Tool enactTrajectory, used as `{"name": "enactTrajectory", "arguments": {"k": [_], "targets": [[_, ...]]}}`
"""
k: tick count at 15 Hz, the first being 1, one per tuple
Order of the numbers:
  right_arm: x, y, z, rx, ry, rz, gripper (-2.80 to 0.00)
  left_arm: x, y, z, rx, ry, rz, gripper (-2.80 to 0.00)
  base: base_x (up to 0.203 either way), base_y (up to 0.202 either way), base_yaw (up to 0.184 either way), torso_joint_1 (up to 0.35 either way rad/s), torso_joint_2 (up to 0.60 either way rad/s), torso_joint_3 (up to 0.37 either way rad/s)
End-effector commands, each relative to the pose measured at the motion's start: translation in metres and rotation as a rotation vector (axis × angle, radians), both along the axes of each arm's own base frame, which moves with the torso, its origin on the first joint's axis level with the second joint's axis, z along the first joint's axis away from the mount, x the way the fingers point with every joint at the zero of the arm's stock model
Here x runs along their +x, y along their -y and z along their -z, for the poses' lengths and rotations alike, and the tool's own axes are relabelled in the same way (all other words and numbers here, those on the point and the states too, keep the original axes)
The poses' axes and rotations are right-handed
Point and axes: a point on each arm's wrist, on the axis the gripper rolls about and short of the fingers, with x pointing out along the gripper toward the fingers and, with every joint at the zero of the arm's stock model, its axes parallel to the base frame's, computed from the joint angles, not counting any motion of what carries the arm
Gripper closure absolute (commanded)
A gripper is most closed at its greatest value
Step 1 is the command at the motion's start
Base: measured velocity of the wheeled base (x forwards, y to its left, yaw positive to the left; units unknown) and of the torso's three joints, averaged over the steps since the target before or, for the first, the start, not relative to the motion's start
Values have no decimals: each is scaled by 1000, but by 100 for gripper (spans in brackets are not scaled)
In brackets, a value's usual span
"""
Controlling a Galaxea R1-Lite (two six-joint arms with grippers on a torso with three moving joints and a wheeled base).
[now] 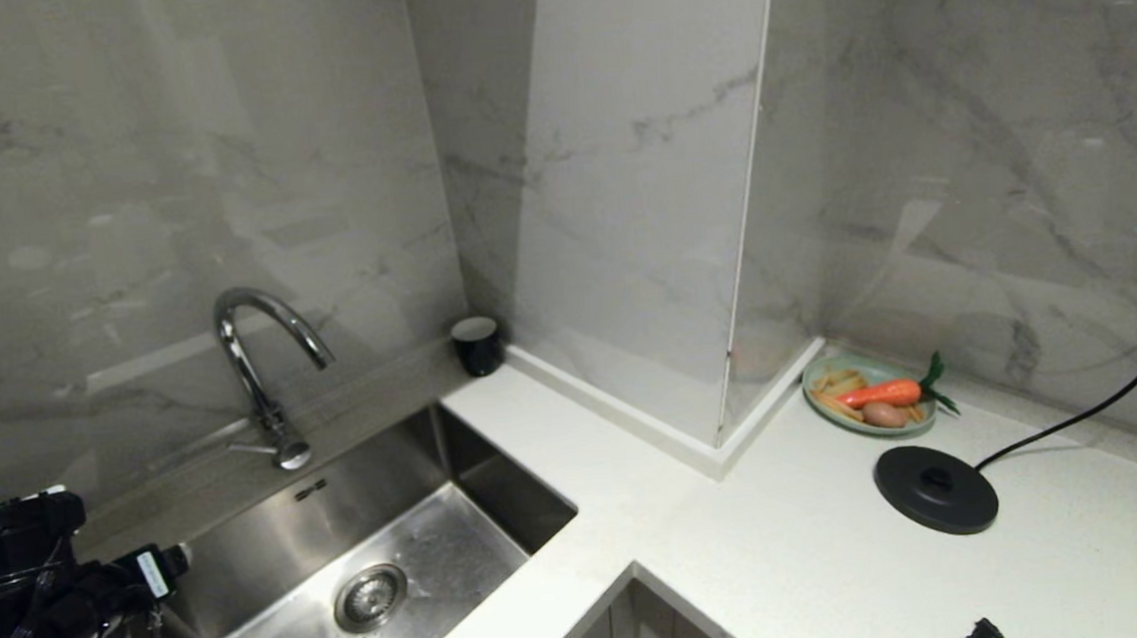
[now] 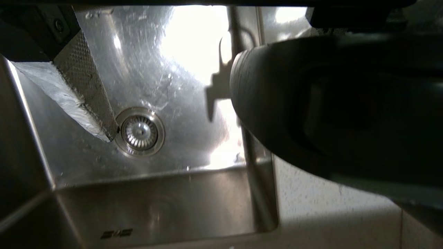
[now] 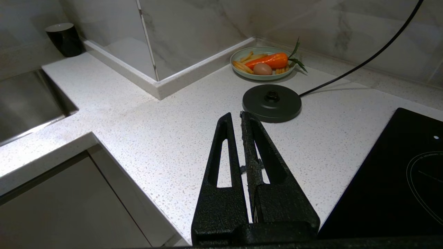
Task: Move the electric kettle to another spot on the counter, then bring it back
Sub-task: Grab the kettle
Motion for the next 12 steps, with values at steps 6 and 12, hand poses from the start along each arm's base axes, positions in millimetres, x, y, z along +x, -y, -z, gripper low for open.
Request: {"name": "enactTrajectory", "arguments": {"k": [6, 12], "targets": [[0, 0, 0, 0, 0, -1, 0, 1, -1, 14, 65, 157, -5, -280, 0, 0, 0, 0, 0, 0], [0, 0, 0, 0, -1, -1, 0, -3, 0, 23, 69, 156, -7, -280, 0, 0, 0, 0, 0, 0]]}}
